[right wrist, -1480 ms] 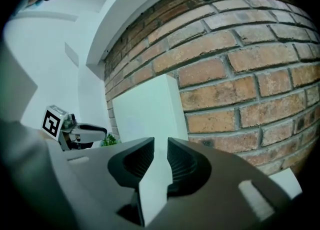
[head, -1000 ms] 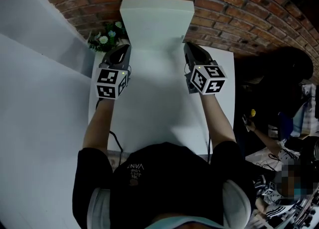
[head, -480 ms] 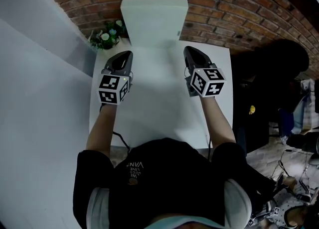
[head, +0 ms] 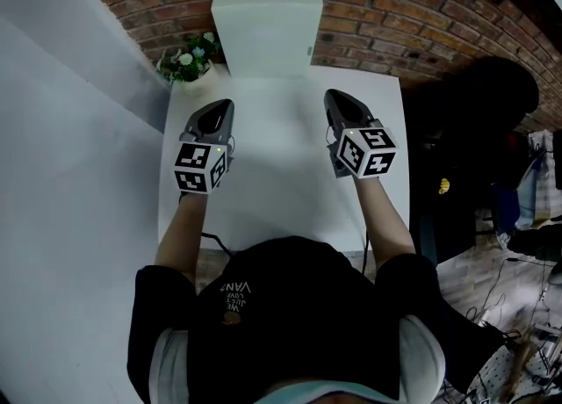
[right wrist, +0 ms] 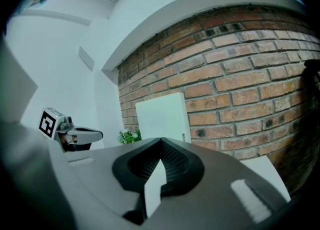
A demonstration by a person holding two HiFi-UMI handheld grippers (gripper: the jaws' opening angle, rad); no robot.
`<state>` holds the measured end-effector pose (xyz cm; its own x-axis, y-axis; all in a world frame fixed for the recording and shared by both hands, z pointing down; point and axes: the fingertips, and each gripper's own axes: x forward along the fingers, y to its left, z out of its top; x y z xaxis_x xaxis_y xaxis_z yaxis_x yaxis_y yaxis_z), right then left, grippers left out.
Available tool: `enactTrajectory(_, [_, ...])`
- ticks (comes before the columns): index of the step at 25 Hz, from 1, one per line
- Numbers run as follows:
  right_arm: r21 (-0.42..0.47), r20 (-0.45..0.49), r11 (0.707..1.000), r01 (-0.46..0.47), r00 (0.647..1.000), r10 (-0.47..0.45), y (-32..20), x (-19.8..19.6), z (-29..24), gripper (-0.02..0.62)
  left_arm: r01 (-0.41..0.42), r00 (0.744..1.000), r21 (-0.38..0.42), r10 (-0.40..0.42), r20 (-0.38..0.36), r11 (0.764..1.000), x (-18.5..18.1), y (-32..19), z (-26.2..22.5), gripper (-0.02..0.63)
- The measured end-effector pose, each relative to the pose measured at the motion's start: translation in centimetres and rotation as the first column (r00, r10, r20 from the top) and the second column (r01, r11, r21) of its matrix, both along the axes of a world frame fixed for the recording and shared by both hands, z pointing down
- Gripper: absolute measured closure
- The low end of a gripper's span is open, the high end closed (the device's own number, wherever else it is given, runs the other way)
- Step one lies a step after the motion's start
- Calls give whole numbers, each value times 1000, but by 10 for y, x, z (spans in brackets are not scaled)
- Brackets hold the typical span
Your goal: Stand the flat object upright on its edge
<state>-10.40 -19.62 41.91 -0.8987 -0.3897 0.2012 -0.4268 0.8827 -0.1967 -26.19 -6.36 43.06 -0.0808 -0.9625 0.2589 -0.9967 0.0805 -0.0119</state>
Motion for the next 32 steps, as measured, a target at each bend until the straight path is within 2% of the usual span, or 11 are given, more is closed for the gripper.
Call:
enactTrajectory(19, [-62,6,998,25,1000,-24,44,40,21,598,9,999,1,-9,-33,1000,45,37,10,606])
enactTrajectory(32, [-85,1,992,89,996,-89,68,62,28,598,46,997,-23,-47,-55,999,80,64,20,606])
